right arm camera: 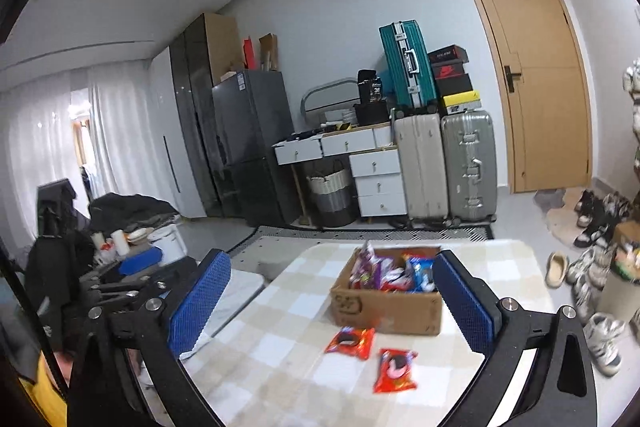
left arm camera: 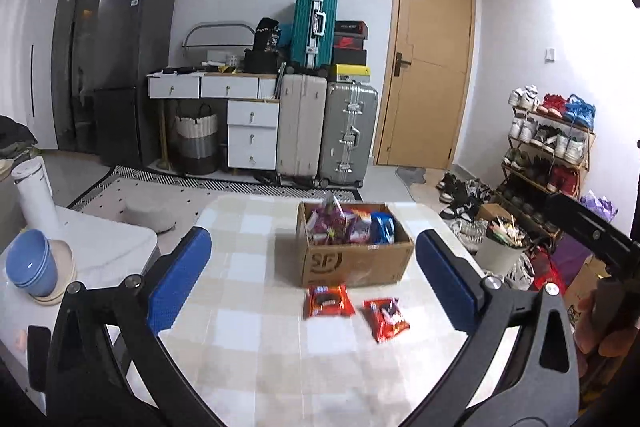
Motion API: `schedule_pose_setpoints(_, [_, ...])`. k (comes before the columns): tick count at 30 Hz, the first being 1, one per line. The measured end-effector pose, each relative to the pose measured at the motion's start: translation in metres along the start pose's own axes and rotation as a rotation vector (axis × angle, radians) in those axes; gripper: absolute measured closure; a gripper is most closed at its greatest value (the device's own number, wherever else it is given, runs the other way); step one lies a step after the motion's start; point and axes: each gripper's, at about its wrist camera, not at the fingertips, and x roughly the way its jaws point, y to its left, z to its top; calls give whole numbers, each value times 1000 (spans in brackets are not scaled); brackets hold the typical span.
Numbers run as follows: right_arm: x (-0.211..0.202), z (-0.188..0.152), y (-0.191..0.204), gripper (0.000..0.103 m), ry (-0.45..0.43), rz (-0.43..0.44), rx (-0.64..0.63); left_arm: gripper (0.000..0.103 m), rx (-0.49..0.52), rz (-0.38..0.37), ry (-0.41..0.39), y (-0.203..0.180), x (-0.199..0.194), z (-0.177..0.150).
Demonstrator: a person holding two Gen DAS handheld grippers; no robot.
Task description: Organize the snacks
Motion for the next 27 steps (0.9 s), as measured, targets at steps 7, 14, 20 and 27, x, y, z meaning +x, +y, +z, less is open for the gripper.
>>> schedule_pose_setpoints(7, [1,-30,-1,0,31,-43,-4,1,33,19,65,-3,14,-40])
schedule_pose_setpoints(14, [23,-44,-24,0,87,-54,54,1,10,29,149,1,69,-59])
schedule_pose_setpoints(20, [50,-72,-39,0,148,-75,65,1,21,40,232,0,127,-83])
schedule_pose_setpoints(27, [106,-127,-63,0,305,-80,62,1,0,-10,393,1,202,-129])
